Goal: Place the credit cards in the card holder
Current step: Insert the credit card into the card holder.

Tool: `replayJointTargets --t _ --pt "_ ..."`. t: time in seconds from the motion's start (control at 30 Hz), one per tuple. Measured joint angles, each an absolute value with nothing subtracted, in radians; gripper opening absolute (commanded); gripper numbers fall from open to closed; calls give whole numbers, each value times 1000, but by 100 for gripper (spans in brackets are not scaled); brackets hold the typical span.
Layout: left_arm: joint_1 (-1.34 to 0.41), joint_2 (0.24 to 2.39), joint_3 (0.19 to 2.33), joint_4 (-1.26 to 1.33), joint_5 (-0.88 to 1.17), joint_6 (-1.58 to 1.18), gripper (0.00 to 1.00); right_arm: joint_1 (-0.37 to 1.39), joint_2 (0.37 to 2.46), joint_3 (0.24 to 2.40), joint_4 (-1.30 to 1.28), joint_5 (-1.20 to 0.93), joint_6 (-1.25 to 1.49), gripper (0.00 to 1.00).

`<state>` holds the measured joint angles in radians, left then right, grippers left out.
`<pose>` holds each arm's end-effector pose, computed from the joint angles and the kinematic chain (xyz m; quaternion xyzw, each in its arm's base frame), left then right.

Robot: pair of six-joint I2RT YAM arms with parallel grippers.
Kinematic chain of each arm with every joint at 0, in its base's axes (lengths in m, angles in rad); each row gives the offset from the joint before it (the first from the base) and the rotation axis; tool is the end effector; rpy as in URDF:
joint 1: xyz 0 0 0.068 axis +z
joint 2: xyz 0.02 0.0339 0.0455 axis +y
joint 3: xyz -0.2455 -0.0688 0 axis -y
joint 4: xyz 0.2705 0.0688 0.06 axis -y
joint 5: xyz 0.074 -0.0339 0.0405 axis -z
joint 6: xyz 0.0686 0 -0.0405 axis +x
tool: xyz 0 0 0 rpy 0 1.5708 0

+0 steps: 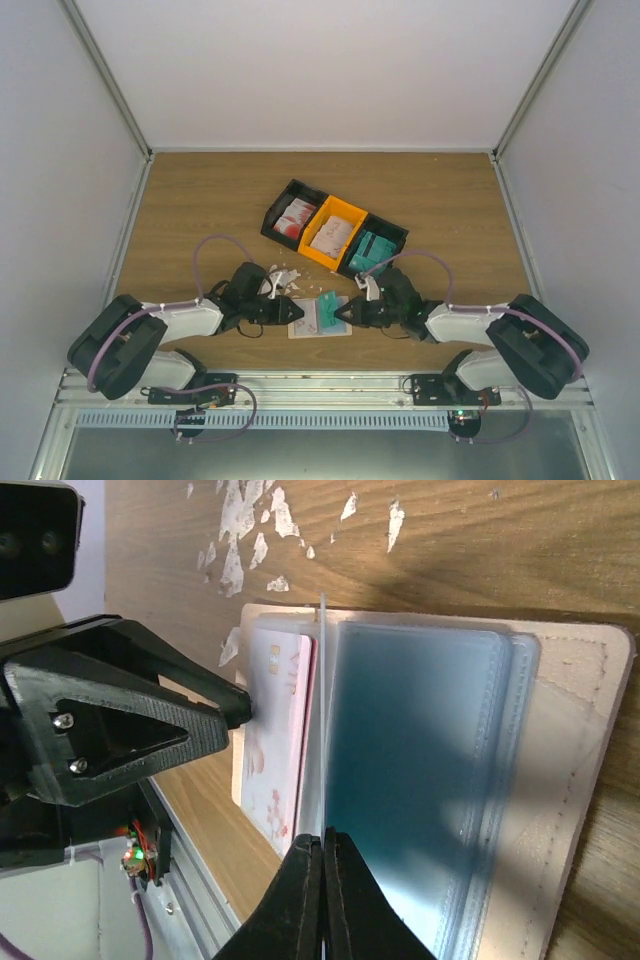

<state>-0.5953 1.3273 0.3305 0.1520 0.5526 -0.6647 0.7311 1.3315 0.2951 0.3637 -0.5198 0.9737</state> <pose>0.1835 -0.1677 0.0582 0.0656 0.9022 -0.4073 0.1258 0.1676 0.1961 0.0666 -0.0054 0.8777 0.4682 0.1018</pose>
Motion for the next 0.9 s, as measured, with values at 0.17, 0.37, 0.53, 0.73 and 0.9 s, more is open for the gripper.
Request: replayJointTargets --t 0.17,0.37,0.53,0.73,0.9 --pt "-596 1355 344 165 548 -665 22 741 1386 309 375 -517 978 1" --pt "-596 1347 350 147 500 -662 22 743 1390 321 358 -493 981 1" --pt "-596 1308 349 86 460 -660 27 744 1365 338 323 -466 981 1" --pt "-596 1205 327 86 506 -662 53 744 1285 337 327 -454 981 1" --pt "-596 1095 289 177 575 -707 68 745 1237 328 436 -514 984 1"
